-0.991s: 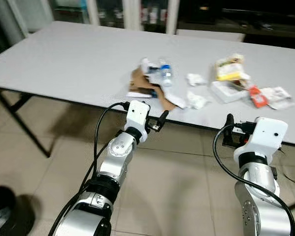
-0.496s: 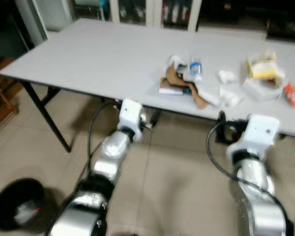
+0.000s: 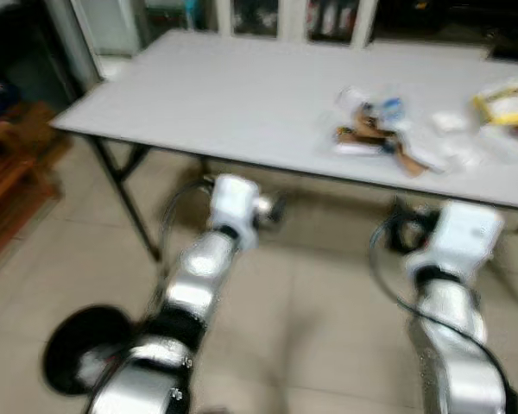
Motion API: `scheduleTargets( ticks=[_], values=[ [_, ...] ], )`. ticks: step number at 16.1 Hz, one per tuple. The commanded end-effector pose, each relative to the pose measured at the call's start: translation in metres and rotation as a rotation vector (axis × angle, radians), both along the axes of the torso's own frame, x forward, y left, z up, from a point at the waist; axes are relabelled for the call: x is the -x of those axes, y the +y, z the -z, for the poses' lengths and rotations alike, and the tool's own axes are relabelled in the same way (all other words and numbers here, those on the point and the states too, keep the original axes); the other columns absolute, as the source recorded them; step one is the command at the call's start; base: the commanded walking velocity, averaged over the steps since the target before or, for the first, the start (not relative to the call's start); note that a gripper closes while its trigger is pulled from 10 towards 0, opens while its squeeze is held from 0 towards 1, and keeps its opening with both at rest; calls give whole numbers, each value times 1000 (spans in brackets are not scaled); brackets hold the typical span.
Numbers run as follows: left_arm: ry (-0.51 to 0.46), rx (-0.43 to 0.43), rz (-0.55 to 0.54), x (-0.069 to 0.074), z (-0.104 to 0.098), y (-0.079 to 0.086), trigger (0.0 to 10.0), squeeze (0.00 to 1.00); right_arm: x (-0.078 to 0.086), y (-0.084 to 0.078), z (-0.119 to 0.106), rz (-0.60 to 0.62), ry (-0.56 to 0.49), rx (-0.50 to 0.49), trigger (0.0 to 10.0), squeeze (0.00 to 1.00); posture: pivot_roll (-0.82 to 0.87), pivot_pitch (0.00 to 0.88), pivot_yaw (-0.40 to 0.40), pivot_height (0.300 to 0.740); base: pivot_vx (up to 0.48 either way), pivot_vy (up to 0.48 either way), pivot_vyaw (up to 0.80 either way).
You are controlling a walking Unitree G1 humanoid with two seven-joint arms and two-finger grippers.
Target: Picking trash to rubbish bin
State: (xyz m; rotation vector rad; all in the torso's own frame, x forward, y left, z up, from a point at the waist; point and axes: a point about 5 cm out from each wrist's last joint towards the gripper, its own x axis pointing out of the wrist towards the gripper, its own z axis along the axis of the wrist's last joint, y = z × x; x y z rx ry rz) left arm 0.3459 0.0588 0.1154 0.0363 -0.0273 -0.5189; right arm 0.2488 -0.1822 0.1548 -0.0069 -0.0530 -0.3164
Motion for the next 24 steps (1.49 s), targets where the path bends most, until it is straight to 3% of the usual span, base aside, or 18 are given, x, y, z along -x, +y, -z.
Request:
scheduleTargets(
  ticks=[1,8,12,24],
  values=[
    [-12,-16,-14,-2,-1,9,10000,0,0,3,-5,-3,-25,1,10000,0,76,71,2,740,0,0,0],
    [-48,-5,71,1,-7,-1,10000,0,1,1,-6,23,-17,18,10000,0,66,80,7,740,0,0,-645],
    [-62,0,77,-1,-11,-1,10000,0,1,7,-4,4,-13,26,10000,0,62,87,11,740,0,0,-766],
    [-88,9,102,-6,-20,2,10000,0,2,18,-2,-23,-36,-2,10000,0,72,94,40,740,449,0,0]
  ],
)
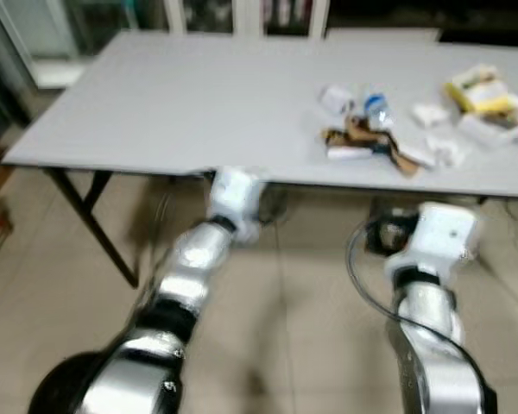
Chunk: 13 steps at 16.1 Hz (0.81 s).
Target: Picking trash to rubbish bin
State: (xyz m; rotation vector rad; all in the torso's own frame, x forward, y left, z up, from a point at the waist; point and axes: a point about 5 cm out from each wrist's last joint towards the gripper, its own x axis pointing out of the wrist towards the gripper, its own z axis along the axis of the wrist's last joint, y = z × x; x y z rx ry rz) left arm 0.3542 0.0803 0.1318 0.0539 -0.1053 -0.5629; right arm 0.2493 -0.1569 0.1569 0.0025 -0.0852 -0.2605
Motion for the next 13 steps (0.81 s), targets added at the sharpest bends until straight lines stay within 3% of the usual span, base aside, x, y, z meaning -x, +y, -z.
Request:
scheduleTargets(
  ticks=[1,8,13],
  values=[
    [-14,7,54,2,-5,-19,10000,0,2,-6,-1,20,-12,1,10000,0,73,91,43,740,461,0,0],
    [-21,7,26,-1,-8,-17,10000,0,0,-4,-2,18,-16,28,10000,0,77,89,38,740,447,0,-84],
    [-6,20,-9,-3,-7,-14,10000,0,-1,-6,-2,26,-12,39,10000,0,79,89,36,740,0,0,-743]
  ],
)
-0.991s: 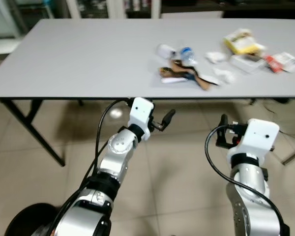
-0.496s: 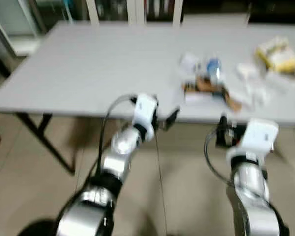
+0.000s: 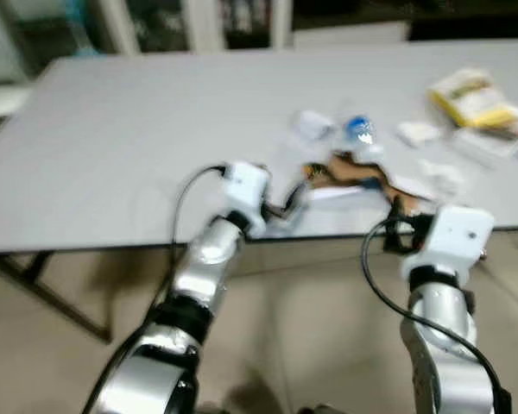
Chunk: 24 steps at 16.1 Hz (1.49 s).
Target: Picking trash to rubbish bin
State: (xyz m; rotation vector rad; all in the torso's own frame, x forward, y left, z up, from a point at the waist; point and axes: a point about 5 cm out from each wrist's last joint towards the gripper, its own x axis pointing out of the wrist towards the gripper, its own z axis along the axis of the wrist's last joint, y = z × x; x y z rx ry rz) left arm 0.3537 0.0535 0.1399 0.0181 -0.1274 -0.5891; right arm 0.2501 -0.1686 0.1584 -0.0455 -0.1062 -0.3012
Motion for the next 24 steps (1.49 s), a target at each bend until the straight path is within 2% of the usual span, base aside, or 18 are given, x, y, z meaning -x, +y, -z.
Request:
scheduleTargets(
  ticks=[1,11,17,19,21,24],
  values=[
    [6,-16,-38,-4,1,13,10000,0,0,6,0,-18,4,-9,10000,0,79,89,36,740,0,0,-738],
    [11,-18,-57,-6,0,13,10000,0,-1,9,2,-31,21,-18,10000,0,83,98,39,740,0,0,-739],
    [-8,-49,-138,-11,-3,23,10000,0,1,22,21,-119,131,-66,10000,0,81,107,42,740,0,0,-740],
    [-12,-66,-173,-12,-2,28,10000,0,2,33,33,-195,210,-55,10000,0,80,110,42,740,0,0,-738],
    [-10,-66,-175,-12,-2,28,10000,0,4,33,39,-205,243,-52,10000,0,79,114,40,740,0,0,-738],
    [-9,-65,-184,-13,-2,29,10000,0,7,34,40,-220,252,-60,10000,0,72,127,43,740,0,0,0]
  ],
)
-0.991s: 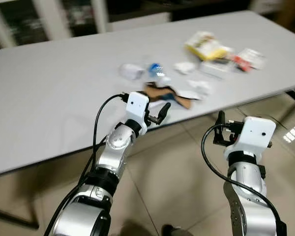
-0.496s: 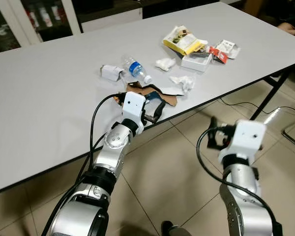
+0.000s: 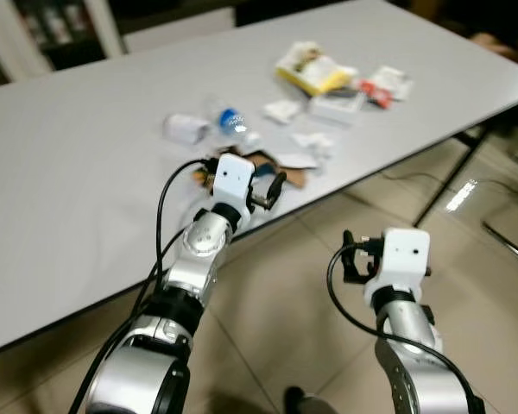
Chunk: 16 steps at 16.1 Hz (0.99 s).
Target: Picking trash to rubbish bin
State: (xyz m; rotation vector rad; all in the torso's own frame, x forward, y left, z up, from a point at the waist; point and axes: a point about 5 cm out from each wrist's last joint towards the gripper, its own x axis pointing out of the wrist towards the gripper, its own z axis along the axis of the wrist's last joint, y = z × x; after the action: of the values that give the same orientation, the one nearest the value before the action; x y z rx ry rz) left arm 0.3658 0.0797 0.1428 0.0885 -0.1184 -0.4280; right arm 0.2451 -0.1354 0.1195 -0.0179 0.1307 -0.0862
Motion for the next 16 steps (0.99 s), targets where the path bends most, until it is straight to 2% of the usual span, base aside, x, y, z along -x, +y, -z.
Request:
scheduleTargets(
  ticks=[1,6,10,14,16],
  values=[
    [2,-6,-20,-1,1,3,10000,0,3,3,2,-16,22,-9,10000,0,70,129,45,740,0,0,0],
    [-3,-37,-16,-5,-1,7,10000,0,10,12,5,-89,38,-2,10000,0,60,154,57,740,0,0,0],
    [-1,-72,2,-9,-4,9,10000,0,17,17,6,-98,44,0,10000,0,45,183,74,740,0,0,0],
    [7,-46,-80,-18,-13,14,10000,0,25,20,-1,-93,-3,8,10000,0,14,204,95,740,0,0,0],
    [18,-49,-86,-19,-12,13,10000,0,29,26,-5,-145,-19,-26,10000,0,4,211,99,740,0,0,0]
  ],
)
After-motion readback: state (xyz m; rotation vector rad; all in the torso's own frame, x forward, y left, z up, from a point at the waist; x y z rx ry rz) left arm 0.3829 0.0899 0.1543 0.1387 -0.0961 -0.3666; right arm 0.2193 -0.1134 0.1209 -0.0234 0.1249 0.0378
